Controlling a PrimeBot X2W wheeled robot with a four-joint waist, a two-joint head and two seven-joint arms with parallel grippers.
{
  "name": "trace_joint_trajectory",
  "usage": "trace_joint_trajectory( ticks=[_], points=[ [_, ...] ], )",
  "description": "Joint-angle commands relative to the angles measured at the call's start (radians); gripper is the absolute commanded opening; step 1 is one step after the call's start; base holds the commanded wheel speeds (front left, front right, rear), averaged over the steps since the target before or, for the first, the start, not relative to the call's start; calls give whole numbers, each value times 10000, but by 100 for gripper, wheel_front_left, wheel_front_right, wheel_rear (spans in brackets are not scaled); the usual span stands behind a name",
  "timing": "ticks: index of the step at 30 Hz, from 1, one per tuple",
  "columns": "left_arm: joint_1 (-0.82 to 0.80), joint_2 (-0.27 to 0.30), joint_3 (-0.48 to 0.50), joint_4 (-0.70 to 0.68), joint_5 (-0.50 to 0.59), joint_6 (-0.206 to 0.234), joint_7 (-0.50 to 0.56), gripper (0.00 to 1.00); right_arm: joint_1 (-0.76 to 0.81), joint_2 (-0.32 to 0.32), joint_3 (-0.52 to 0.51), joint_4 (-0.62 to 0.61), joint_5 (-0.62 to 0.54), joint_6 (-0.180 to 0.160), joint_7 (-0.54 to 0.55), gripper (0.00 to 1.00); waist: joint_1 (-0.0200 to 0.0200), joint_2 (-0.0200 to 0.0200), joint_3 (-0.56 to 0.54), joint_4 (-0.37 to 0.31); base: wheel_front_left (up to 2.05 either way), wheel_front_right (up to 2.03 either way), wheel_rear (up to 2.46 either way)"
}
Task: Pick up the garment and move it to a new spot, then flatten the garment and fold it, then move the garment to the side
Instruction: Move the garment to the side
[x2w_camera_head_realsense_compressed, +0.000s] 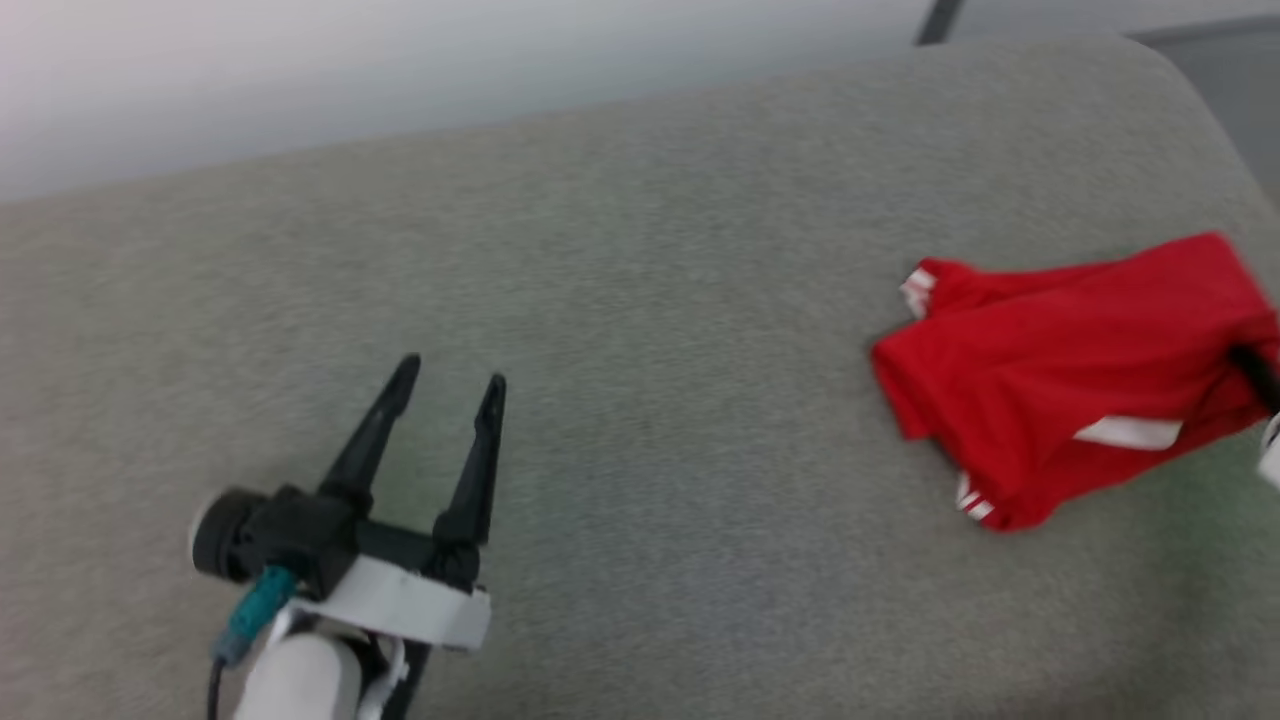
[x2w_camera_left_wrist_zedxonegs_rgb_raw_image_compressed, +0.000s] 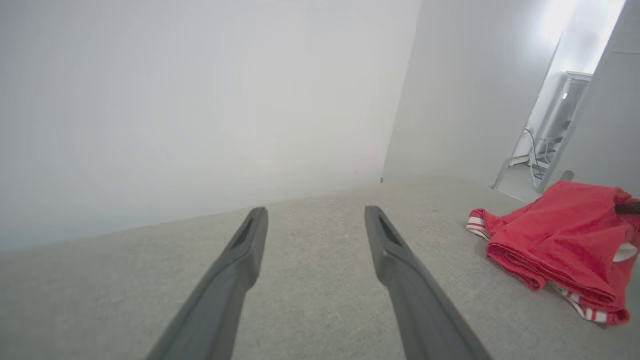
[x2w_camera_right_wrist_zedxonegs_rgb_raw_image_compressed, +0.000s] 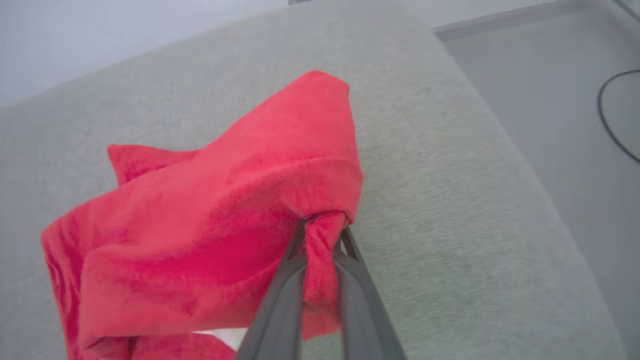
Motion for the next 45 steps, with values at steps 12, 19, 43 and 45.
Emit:
trace_joint_trajectory(
  ticks=[12,19,43,45],
  points=[
    [-2828,1209,-1530,322,90,-25,1,100,-2074,-156,-397,1931,-512,-10,-1788,0,0,0,1742,-1726,0,0,0],
    [-3496,1565,-1762,229,-33,-25,1,100,-3548,-217,-219,3494,-1275,-10,-2862,0,0,0,2335,-1373,0,0,0],
    [-2732,1163,-1112,124,-163,-25,1,100,-4577,-69,280,6538,-3576,-10,-4752,100,0,0,1847,-691,0,0,0],
    [-2519,1001,-1013,162,-229,-25,1,100,-4490,-175,416,6541,-3658,-10,-4750,100,0,0,1549,-586,0,0,0]
  ],
)
